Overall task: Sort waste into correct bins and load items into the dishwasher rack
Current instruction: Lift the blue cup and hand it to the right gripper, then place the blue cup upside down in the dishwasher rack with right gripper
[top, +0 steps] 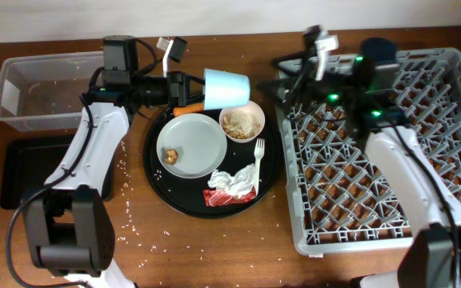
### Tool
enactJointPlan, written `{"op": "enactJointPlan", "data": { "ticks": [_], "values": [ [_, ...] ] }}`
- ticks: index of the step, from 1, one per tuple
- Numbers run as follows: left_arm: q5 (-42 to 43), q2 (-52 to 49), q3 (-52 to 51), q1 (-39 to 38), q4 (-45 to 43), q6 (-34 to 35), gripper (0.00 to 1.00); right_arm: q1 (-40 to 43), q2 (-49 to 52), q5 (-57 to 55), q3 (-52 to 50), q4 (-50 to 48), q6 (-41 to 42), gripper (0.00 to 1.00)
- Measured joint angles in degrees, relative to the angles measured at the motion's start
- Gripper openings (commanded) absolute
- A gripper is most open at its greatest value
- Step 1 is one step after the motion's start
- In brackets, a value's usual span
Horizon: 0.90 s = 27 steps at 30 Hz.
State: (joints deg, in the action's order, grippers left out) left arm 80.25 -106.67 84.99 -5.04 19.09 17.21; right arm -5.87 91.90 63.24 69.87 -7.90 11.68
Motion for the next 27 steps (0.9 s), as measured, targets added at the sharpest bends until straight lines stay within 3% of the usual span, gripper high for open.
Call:
{"op": "enactJointPlan", "data": {
  "ticks": [5, 7, 14, 19, 23, 27],
  "values": [
    [3.8, -0.83, 0.0, -0.11, -0.09, 1.29, 0.01, -4.35, 2.75, 4.68, 0.0, -3.04, 1.68, 0.97],
    [4.0, -0.83, 0.0, -1.11, -0.09, 2.14, 0.01, -5.07, 3.32, 5.22, 0.0, -3.61, 1.86, 0.92],
    [2.93, -0.85, 0.0, -5.14, -0.11, 2.27, 0.01, -8.81, 3.41, 6.14, 0.0, -5.84, 2.84, 0.59],
    [2.67, -0.85, 0.0, -5.31, -0.02, 2.4, 0.3, -8.37, 3.43, 5.84, 0.0, -5.73, 3.26, 0.56],
    [-0.37, -0.85, 0.02, -4.85, -0.09, 2.78, 0.32, -2.47, 3.45, 5.79, 0.0, -2.38, 3.1, 0.56],
    [-7.19, -0.87, 0.02, -0.61, -0.09, 2.78, 0.32, 5.29, 3.56, -0.7, 0.09, 7.45, 3.39, 0.56]
  ]
}}
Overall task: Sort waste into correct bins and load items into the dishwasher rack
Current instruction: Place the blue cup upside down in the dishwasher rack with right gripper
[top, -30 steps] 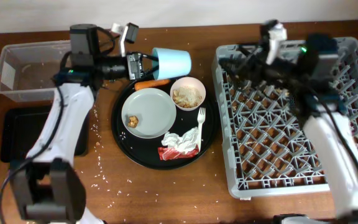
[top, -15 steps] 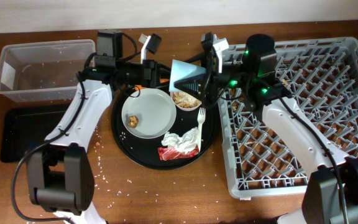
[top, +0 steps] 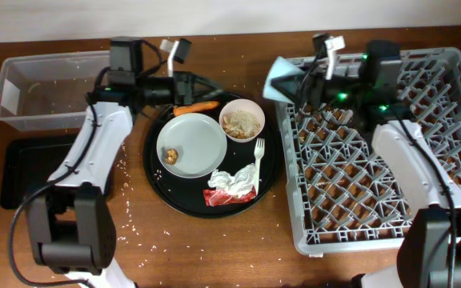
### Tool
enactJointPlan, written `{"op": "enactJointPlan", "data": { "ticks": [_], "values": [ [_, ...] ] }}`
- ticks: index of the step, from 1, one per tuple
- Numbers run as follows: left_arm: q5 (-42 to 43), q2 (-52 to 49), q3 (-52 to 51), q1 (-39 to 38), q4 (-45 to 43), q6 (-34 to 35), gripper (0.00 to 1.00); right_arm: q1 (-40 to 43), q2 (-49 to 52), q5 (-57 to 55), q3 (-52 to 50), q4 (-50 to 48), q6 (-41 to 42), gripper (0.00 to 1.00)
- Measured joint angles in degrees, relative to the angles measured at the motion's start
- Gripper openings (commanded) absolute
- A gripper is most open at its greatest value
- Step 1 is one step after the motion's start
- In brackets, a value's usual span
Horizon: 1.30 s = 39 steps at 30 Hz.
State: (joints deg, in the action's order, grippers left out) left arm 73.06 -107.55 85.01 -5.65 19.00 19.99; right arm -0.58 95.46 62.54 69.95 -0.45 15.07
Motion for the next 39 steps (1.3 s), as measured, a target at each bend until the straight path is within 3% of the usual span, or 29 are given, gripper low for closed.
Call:
{"op": "enactJointPlan", "data": {
  "ticks": [2, 5, 7, 10, 12, 15, 24, 30, 38, 39],
  "values": [
    [-4.72, 0.0, -0.02, 1.66, 0.61, 0.04, 0.32, 1.51, -0.46, -6.14, 0.11, 6.71, 0.37, 0.56],
    [-12.9, -0.07, 0.0, 2.95, 2.29, -0.04, 0.32, 3.19, -4.55, -21.7, 2.34, 25.46, -0.35, 0.56],
    [-25.46, -0.11, 0.02, 3.43, 7.85, 0.02, 0.32, 3.43, -7.91, -32.46, 7.3, 37.35, -1.53, 0.57],
    [-37.09, -0.17, 0.04, 3.43, 12.02, -0.02, 0.32, 3.43, -10.93, -48.98, 19.12, 59.43, -3.37, 0.57],
    [-42.05, -0.2, 0.04, 3.43, 14.36, -0.87, 0.32, 3.45, -11.74, -56.26, 22.88, 72.02, -3.48, 0.57],
    [-46.29, -0.26, 0.04, 3.43, 17.03, -4.68, 0.32, 3.45, -11.39, -62.16, 22.77, 82.6, -3.5, 0.58],
    [-53.44, -0.26, 0.04, 3.43, 19.39, -10.03, 0.32, 3.45, -10.95, -63.65, 11.34, 80.48, -1.79, 0.58],
    [-53.9, -0.26, 0.28, 3.43, 19.58, -11.02, 0.32, 3.45, -10.8, -63.87, 1.4, 69.7, -1.55, 0.57],
    [-55.56, -0.26, 0.31, 3.43, 19.78, -13.38, 0.32, 9.31, -7.19, -65.53, -0.46, 62.75, -2.8, 0.58],
    [-55.76, -0.26, 0.31, 3.43, 19.82, -13.38, 0.32, 9.29, -6.36, -65.51, -0.46, 62.6, -3.15, 0.64]
  ]
}}
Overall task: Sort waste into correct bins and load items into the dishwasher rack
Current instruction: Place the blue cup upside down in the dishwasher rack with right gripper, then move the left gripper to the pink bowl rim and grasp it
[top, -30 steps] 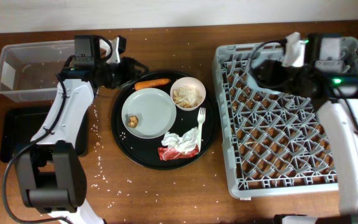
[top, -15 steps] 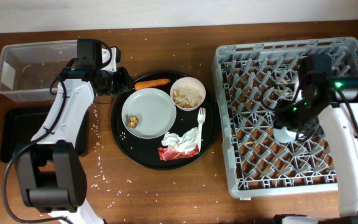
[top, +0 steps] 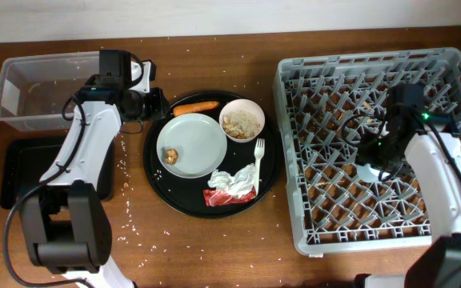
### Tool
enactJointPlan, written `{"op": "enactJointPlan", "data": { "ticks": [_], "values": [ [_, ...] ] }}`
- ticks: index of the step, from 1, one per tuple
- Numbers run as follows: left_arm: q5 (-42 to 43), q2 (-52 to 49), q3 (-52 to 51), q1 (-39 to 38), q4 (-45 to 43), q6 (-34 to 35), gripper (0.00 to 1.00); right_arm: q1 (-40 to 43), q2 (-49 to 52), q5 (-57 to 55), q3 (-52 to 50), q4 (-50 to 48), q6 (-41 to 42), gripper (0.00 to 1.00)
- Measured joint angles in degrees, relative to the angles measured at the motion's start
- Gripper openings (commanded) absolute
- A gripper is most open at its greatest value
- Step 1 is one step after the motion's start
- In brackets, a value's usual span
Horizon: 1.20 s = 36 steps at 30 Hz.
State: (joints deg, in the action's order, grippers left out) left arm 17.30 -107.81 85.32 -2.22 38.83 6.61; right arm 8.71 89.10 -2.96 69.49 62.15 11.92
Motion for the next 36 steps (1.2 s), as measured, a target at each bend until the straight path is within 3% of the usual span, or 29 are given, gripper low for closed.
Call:
{"op": "enactJointPlan", "data": {
  "ticks": [2, 4, 10, 13, 15, 17, 24, 31, 36],
  "values": [
    [-0.22, 0.0, 0.02, 0.0, 0.46, -0.02, 0.32, 0.0, 1.95, 0.63, -0.04, -0.07, -0.37, 0.93],
    [-0.26, 0.0, 0.02, 0.0, 0.48, -0.02, 0.32, 0.0, 3.06, 1.49, -0.15, 0.31, -0.63, 1.0],
    [-0.44, 0.0, 0.04, 0.0, 0.48, -0.2, 0.32, 0.02, 3.15, 3.23, 0.55, 2.84, -1.03, 1.0],
    [-0.44, -0.04, 0.48, 0.0, 0.81, -1.27, 0.32, 0.0, 3.82, 4.76, 15.43, 9.84, -1.25, 0.98],
    [-0.46, 0.02, 4.39, 0.0, 6.01, -2.14, 0.33, -1.16, 3.85, 7.74, 26.29, 13.11, -2.01, 0.98],
    [-0.48, 1.31, 7.21, 0.0, 9.53, -4.35, 0.33, -4.7, 3.56, 9.22, 29.22, 11.87, -2.19, 0.96],
    [-0.68, 6.12, 9.09, -0.26, 14.62, -8.52, 0.38, -22.47, 4.61, 11.26, 29.51, 2.4, -2.01, 0.92],
    [-8.37, 6.12, 8.79, -7.67, 19.02, -12.55, 0.38, -25.49, 8.66, 11.26, 29.51, 0.22, -2.01, 0.92],
    [-9.97, 6.12, 5.29, -10.51, 20.61, -13.4, 0.46, -25.57, 8.74, 11.28, 29.51, 0.17, -1.97, 0.91]
  ]
}}
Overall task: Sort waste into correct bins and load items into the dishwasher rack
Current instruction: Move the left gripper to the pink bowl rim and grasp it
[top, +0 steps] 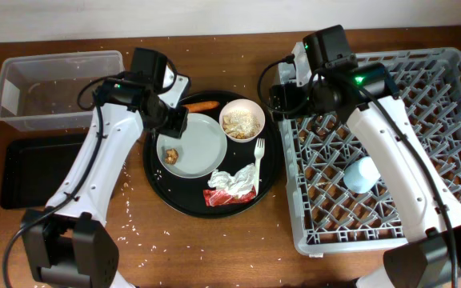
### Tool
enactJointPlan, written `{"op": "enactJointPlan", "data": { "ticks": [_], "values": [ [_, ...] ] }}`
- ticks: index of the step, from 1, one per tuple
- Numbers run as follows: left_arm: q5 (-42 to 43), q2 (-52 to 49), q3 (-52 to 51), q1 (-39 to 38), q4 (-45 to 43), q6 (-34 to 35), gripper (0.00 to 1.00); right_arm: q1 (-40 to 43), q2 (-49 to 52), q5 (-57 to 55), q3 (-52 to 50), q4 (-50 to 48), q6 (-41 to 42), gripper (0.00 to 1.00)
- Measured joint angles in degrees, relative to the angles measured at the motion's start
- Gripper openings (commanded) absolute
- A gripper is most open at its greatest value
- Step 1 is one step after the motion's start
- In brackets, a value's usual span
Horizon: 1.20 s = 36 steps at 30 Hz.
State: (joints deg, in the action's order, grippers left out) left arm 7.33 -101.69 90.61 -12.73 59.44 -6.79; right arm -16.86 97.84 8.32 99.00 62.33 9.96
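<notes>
A black round tray [160, 188] holds a white plate [202, 148] with a small food scrap [171, 154], a bowl of noodle leftovers [242, 120], a carrot [201, 105], a white fork [258, 162] and a crumpled red-and-white wrapper [229, 187]. My left gripper [174, 122] hangs over the plate's upper left rim; its jaws are hard to make out. My right gripper [278, 96] is at the left edge of the grey dishwasher rack [446, 64], beside the bowl, open and holding nothing. A light blue cup [360, 174] sits upside down in the rack.
A clear plastic bin [14, 92] stands at the back left, with a black rectangular tray [22, 172] in front of it. Crumbs are scattered on the wooden table around the round tray.
My right gripper has left the cup in the rack's middle and moved to the rack's left edge. My left gripper has moved from beside the bin to above the plate's rim.
My left gripper held the blue cup out over the tray's back edge. Then the right gripper had the cup at the rack's corner. Later the right gripper was down in the rack with the cup. Now the cup sits there alone and both grippers are near the tray.
</notes>
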Motion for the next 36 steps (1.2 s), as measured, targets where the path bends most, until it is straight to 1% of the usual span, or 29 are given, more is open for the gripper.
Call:
{"op": "enactJointPlan", "data": {
  "ticks": [3, 4, 8, 10, 11, 12, 19, 30, 32, 34, 36],
  "values": [
    [-0.7, 0.0, -0.2, -1.27, 0.55, -1.84, 0.46, -0.94, 0.04, -0.02, 0.0, 0.0, 0.0, 0.91],
    [-0.76, 0.0, -0.39, -2.25, -1.03, -2.34, 0.49, -1.38, 0.07, -0.02, 0.0, 0.11, 0.0, 0.91],
    [-0.74, -0.02, -0.98, -4.52, -7.98, -2.62, 0.5, -1.88, 0.44, -0.02, 0.0, -0.11, 0.13, 0.91],
    [-0.74, -0.22, -1.05, -4.5, -11.28, -2.62, 0.6, -1.88, 0.57, -0.02, 0.0, -0.35, 0.17, 0.91],
    [-0.76, -0.68, -1.05, -4.5, -13.14, -2.69, 0.63, -1.88, 0.59, -0.02, 0.0, -0.37, 0.11, 0.9],
    [-0.74, -1.33, -1.07, -4.5, -14.1, -2.58, 0.64, -1.88, 0.63, -0.02, 0.0, -0.17, 0.11, 0.9],
    [-0.74, -11.17, -1.16, -7.23, -21.57, -4.15, 0.64, -1.88, 0.63, 0.0, 0.0, 0.44, 0.13, 0.9],
    [-0.74, -12.35, -1.16, -7.93, -25.73, -4.2, 0.64, -1.88, 0.7, -0.7, 0.0, 1.07, 0.13, 0.9],
    [-0.74, -13.2, -1.16, -7.93, -25.94, -4.2, 0.62, -1.88, 0.7, -0.87, 0.0, 1.07, 0.15, 0.9],
    [-0.74, -14.43, -1.16, -7.93, -26.05, -4.2, 0.54, -1.88, 0.7, -0.92, 0.0, 1.07, 0.15, 0.9],
    [-0.76, -15.56, -1.16, -7.93, -26.34, -4.39, 0.52, -1.88, 0.7, -0.92, 0.0, 1.05, 0.15, 0.9]
  ]
}}
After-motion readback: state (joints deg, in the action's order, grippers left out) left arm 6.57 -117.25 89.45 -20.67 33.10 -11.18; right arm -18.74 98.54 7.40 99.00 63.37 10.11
